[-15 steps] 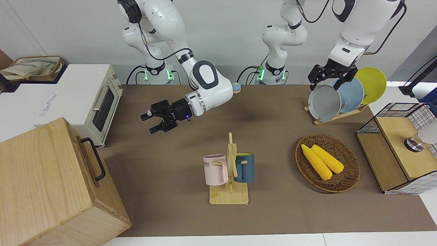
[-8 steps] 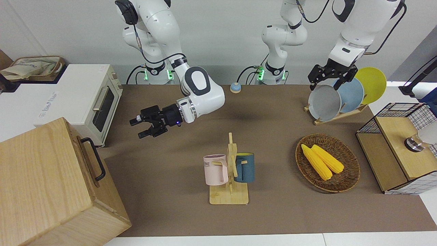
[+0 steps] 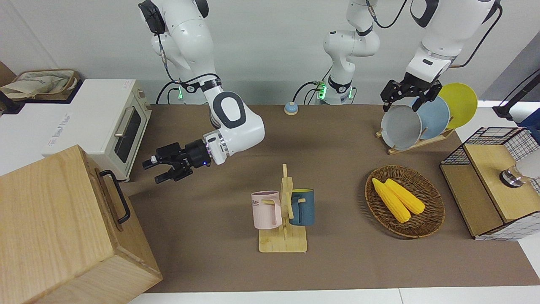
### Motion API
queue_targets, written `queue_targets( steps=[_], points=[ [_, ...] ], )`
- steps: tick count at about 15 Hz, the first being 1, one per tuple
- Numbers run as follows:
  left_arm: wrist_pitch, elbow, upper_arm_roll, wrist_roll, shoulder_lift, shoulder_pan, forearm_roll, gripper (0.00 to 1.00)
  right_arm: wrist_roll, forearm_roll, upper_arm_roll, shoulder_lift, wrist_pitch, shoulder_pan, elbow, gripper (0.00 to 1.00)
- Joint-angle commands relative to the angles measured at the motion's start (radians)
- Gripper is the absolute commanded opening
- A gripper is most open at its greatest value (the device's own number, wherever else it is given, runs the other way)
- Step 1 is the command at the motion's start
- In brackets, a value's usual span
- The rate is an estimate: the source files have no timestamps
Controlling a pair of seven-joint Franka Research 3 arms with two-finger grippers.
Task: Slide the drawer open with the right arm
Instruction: 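Hook the right gripper onto the black drawer handle and grip it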
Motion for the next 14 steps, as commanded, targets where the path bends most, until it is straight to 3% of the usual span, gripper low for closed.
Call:
queue_targets(
  steps=[1, 8, 14],
  points=[
    [-0.014, 0.002, 0.003, 0.001, -0.008, -0.002, 0.013, 1.0, -0.024, -0.04, -0.02, 0.023, 0.056, -0.023, 0.024, 0.969],
    [-0.014, 0.002, 0.003, 0.001, -0.008, -0.002, 0.013, 1.0, -0.023, -0.081, -0.077, 0.031, 0.117, -0.031, 0.025, 0.954],
    [-0.014, 0.002, 0.003, 0.001, -0.008, -0.002, 0.013, 1.0, -0.018, -0.109, -0.124, 0.048, 0.192, -0.048, 0.055, 0.839]
  ],
)
